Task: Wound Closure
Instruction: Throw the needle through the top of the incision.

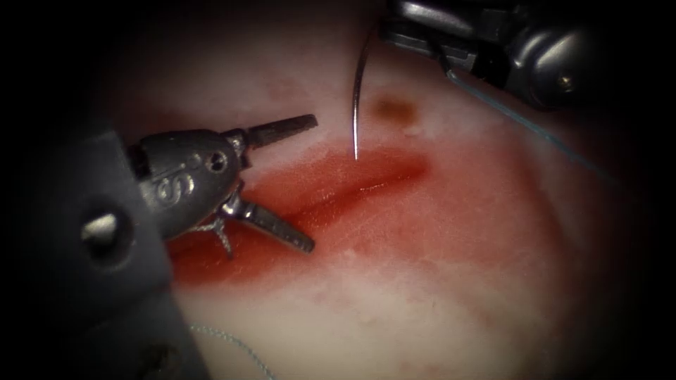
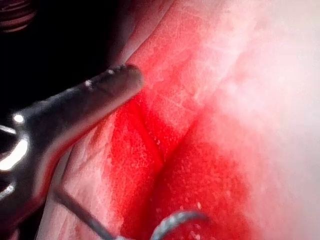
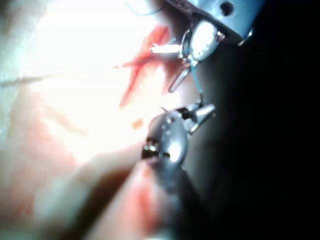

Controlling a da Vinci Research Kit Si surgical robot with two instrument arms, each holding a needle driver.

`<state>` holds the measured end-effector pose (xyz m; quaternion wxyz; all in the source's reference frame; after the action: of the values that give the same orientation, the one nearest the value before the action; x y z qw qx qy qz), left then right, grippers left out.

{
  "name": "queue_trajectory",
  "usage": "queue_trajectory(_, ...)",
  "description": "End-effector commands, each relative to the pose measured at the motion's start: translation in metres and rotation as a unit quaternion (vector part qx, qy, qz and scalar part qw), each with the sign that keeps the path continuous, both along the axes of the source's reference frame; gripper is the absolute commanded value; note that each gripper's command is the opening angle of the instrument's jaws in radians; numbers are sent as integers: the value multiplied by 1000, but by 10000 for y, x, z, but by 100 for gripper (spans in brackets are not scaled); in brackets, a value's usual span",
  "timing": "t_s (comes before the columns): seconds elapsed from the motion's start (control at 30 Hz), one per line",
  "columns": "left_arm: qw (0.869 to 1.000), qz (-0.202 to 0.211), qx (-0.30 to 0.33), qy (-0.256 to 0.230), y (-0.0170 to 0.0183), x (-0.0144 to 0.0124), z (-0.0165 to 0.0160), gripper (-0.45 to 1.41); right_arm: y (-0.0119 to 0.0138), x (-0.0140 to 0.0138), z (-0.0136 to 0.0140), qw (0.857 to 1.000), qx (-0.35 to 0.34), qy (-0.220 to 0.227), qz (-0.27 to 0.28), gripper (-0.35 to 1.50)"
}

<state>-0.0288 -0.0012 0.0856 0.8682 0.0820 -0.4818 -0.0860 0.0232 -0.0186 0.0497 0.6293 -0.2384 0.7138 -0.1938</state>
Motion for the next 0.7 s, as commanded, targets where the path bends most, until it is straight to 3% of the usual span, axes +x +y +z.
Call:
queue_trajectory(0.03, 1000, -13, -6, 9, 11, -5, -3, 56, 11, 6, -6, 1000, 2, -3, 13, -21)
queue_trajectory(0.17, 999, -20, -40, 18, 5, -9, -9, 37, 14, -5, -10, 1000, 7, -7, 17, -21)
queue_trajectory(0.27, 999, -28, -41, 22, -2, -12, -14, 6, 15, -6, -9, 1000, 8, -13, 27, -21)
queue_trajectory(0.4, 998, -36, -46, 28, -8, -18, -8, 9, 16, -5, -8, 999, 8, -15, 31, -21)
queue_trajectory(0.47, 998, -28, -42, 24, -12, -19, -5, -10, 16, -5, -8, 999, 8, -18, 35, -23)
queue_trajectory(0.53, 999, -37, -22, 26, -16, -19, -2, -45, 15, -5, -8, 999, 8, -20, 39, -23)
queue_trajectory(0.7, 998, -52, -14, 35, -10, -20, 7, -45, 15, -4, -8, 999, 17, -23, 44, -25)
